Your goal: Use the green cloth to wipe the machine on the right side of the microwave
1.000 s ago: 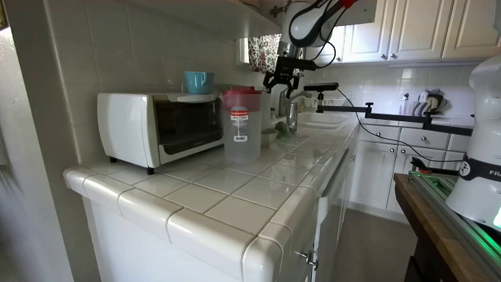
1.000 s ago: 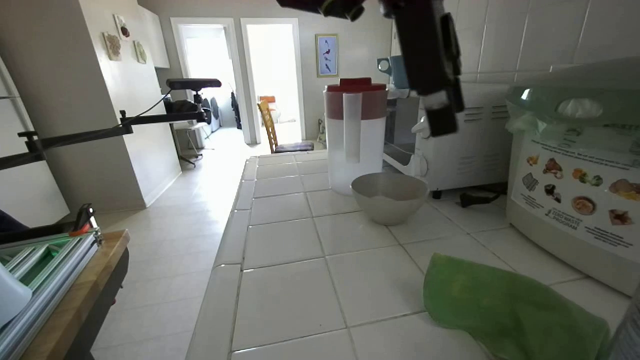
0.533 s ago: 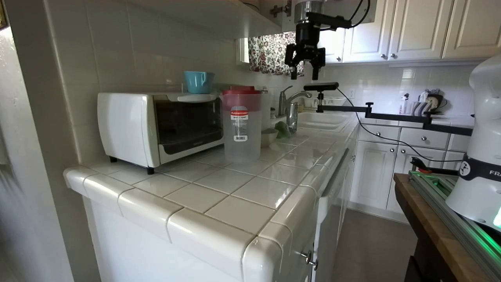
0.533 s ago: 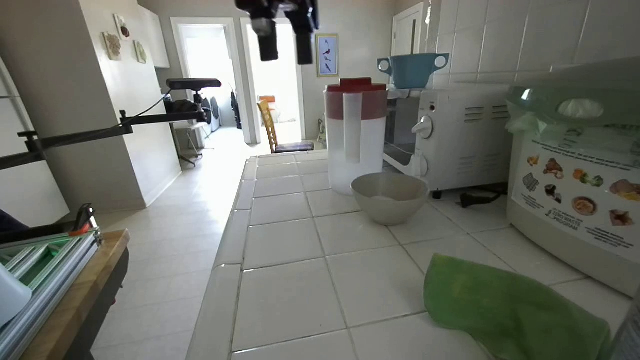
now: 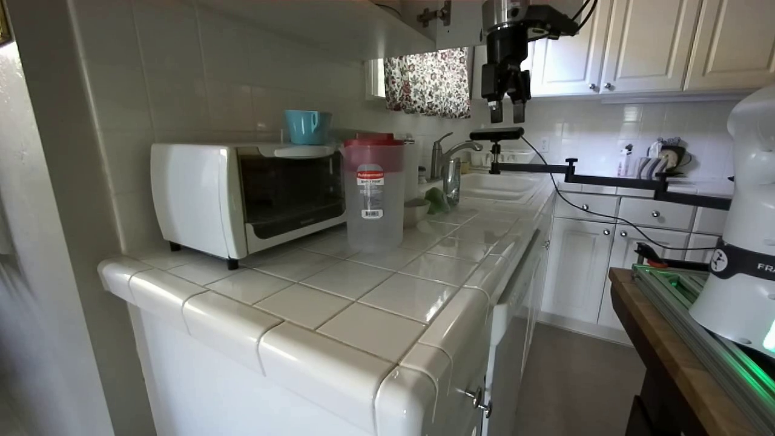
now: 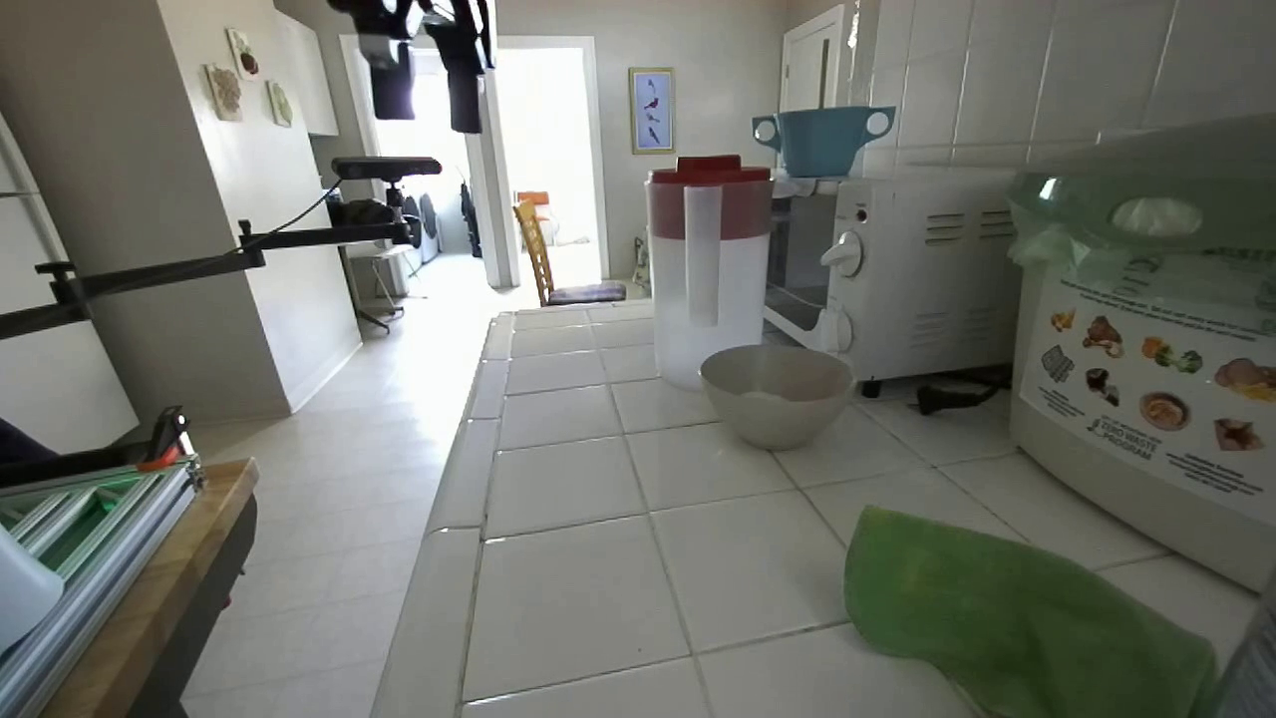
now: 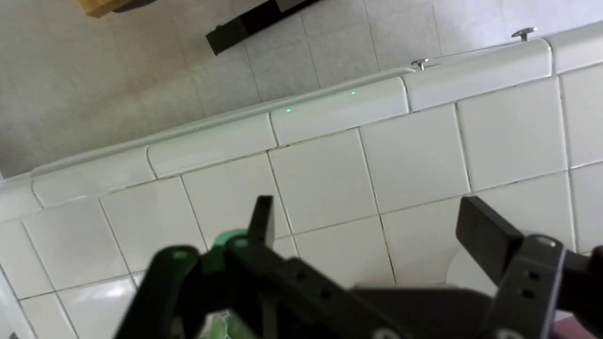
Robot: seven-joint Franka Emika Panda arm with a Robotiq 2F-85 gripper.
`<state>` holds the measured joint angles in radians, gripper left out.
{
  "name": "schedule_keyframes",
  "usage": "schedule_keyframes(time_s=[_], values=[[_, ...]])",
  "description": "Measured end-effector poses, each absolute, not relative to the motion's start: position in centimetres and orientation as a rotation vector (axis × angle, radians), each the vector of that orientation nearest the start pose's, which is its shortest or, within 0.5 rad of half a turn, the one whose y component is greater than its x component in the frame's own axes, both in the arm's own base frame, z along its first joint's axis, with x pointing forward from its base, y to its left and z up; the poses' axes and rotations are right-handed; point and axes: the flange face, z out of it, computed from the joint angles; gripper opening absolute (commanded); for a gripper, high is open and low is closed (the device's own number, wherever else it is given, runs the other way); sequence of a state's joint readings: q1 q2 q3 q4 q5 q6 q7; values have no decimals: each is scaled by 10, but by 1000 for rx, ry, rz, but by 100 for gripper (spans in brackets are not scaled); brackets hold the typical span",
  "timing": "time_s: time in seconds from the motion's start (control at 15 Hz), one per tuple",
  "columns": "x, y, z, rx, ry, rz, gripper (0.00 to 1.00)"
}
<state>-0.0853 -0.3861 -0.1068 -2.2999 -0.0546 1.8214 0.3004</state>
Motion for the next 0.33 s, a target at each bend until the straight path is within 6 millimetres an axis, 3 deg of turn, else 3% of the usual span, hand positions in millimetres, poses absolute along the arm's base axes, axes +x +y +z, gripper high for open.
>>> schedule_keyframes(time_s=[0.33], values=[[404, -118, 494, -3096, 584, 37, 100]])
